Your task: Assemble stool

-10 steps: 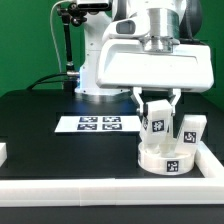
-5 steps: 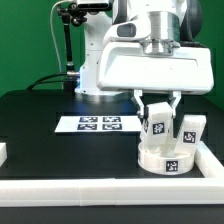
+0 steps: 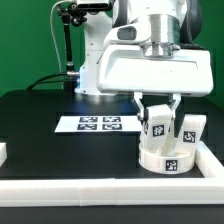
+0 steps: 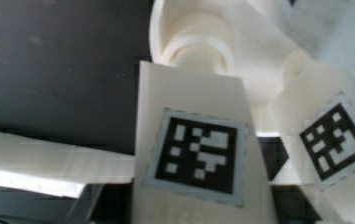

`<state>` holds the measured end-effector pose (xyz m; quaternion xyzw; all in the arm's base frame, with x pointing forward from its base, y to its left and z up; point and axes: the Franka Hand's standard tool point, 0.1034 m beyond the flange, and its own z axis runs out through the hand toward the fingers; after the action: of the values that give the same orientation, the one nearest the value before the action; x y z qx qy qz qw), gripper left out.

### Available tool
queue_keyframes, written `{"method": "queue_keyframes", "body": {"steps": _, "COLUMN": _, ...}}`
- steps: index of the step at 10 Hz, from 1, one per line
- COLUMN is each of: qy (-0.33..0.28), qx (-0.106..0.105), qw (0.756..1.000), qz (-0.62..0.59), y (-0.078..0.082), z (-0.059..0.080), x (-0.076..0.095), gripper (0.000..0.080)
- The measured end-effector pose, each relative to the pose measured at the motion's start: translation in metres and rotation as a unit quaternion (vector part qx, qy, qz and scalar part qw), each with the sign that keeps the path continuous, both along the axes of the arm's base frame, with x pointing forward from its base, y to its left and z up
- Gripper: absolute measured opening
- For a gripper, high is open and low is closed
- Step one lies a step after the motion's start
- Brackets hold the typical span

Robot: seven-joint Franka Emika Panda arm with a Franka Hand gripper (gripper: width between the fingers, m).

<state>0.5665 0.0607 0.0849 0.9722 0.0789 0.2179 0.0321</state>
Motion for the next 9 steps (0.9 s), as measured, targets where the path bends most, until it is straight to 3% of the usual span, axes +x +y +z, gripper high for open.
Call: {"method": "queue_keyframes", "body": {"steps": 9, "qy": -0.023, "qx": 0.005, "qw": 1.0, "qz": -0.009, "y": 0.0016, "z": -0.003, "x": 0.0004, "gripper": 0.034}}
